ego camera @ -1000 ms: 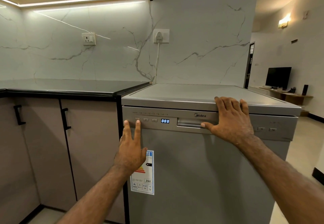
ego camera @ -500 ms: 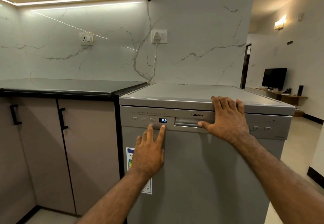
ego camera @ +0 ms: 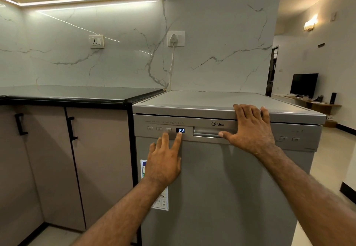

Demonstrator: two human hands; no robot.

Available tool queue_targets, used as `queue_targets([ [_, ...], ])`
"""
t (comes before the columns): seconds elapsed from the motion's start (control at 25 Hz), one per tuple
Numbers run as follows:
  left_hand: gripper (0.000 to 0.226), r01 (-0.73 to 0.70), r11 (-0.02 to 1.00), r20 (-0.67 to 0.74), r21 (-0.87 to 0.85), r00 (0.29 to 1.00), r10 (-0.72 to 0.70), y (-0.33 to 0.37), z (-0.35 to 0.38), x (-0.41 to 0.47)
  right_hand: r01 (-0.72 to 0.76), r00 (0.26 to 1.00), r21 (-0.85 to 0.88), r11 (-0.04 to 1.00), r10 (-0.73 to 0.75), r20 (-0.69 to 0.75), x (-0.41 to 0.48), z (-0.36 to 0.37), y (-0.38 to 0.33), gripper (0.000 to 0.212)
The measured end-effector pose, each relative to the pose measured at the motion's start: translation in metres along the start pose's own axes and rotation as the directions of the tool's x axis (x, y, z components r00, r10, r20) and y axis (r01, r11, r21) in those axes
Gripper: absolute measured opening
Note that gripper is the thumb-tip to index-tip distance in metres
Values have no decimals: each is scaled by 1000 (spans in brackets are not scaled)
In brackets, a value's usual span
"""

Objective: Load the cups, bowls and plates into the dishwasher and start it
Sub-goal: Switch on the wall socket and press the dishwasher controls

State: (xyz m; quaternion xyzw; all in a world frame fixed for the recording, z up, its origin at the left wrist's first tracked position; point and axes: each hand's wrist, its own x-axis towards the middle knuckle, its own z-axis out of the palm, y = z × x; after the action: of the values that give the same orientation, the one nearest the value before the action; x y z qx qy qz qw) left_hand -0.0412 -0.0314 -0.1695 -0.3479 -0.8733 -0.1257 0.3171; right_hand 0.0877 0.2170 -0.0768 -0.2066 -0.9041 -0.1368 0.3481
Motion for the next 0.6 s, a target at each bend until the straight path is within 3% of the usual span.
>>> queue_targets([
  [0.16, 85, -12, 1000, -119, 5, 993, 12, -9, -28, 17, -7, 1000, 18, 1000, 7, 4, -1, -3, 0, 110],
  [0.44, 87, -28, 998, -149, -49, 989, 20, -31, -54, 39, -84, 996, 84, 993, 82, 20, 2, -14, -9, 107],
  [0.6, 85, -25, 999, -162, -39, 987, 19, -45, -50, 53, -54, 993, 165, 985, 70, -97, 9, -13, -39, 97],
])
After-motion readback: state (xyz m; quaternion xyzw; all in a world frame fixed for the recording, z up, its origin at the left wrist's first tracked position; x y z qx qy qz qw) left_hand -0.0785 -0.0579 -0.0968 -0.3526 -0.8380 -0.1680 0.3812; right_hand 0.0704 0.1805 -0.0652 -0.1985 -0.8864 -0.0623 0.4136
